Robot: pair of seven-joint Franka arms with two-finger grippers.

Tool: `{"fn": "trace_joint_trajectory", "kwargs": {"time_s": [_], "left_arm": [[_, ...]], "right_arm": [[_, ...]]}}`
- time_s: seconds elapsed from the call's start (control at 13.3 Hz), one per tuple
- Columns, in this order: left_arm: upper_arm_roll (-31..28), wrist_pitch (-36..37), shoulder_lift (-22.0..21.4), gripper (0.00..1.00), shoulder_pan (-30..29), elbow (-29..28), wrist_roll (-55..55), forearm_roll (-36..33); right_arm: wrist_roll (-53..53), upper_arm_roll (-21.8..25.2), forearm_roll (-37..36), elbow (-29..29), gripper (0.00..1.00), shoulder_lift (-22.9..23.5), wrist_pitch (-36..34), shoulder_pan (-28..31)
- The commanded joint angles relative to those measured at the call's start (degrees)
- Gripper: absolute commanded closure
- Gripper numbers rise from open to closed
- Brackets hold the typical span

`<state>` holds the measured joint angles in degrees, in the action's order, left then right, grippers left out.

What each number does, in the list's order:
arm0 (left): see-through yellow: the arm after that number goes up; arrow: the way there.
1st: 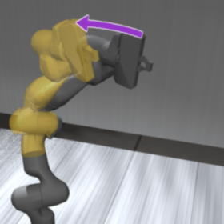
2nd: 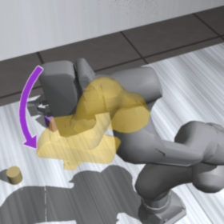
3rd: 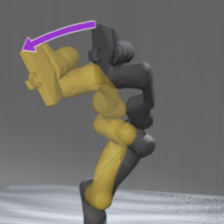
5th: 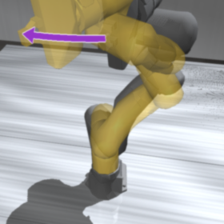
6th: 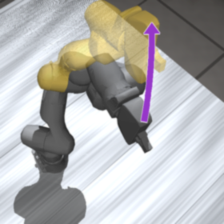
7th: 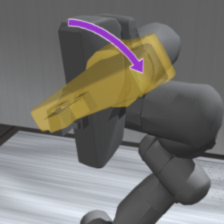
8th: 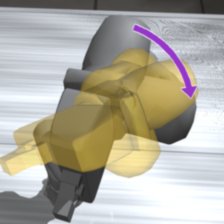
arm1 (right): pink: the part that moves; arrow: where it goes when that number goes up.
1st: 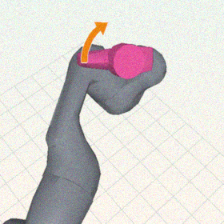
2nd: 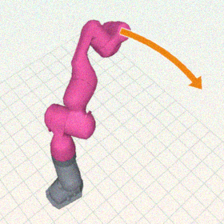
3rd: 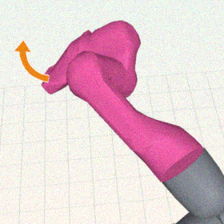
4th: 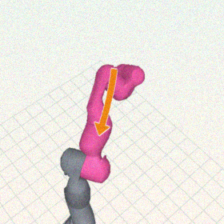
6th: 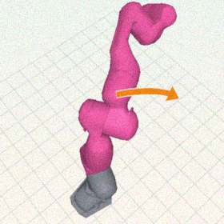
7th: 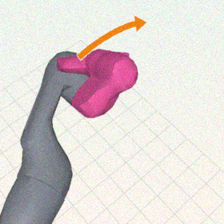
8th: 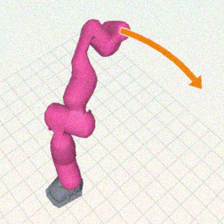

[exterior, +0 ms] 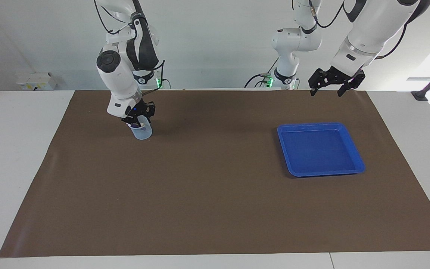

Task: Right arm passes pens to left for tray arrangement
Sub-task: 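Reach the right gripper down into the cup and grasp the yellow pen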

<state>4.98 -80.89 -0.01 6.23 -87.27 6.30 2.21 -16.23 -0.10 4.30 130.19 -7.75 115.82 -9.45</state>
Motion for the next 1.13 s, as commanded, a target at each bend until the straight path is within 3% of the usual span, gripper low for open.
{"fn": "trace_joint_trajectory", "kwargs": {"time_s": [0.0, 0.75, 0.9, 1.05], "left_arm": [[0.4, 0.8, -1.4, 0.00, -0.8, -1.2, -0.1, 0.8], [0.5, 0.4, -1.4, 0.00, -0.8, -1.4, 3.7, 1.2], [0.3, 0.4, -1.4, 0.00, -1.0, -1.4, 8.6, 4.3], [0.2, 0.1, -1.7, 0.00, -2.5, -2.2, 20.4, 9.6]], "right_arm": [[-3.8, 0.0, 0.5, 0.0, 0.58, 0.5, 0.9, 2.0], [-2.9, -0.1, 0.6, 1.9, 0.59, -0.2, 0.9, 2.5], [-2.8, -0.1, 0.6, 2.0, 0.61, 0.0, 1.0, 2.1], [-3.4, -0.1, 0.6, 2.0, 0.63, 0.1, 0.8, 2.4]]}}
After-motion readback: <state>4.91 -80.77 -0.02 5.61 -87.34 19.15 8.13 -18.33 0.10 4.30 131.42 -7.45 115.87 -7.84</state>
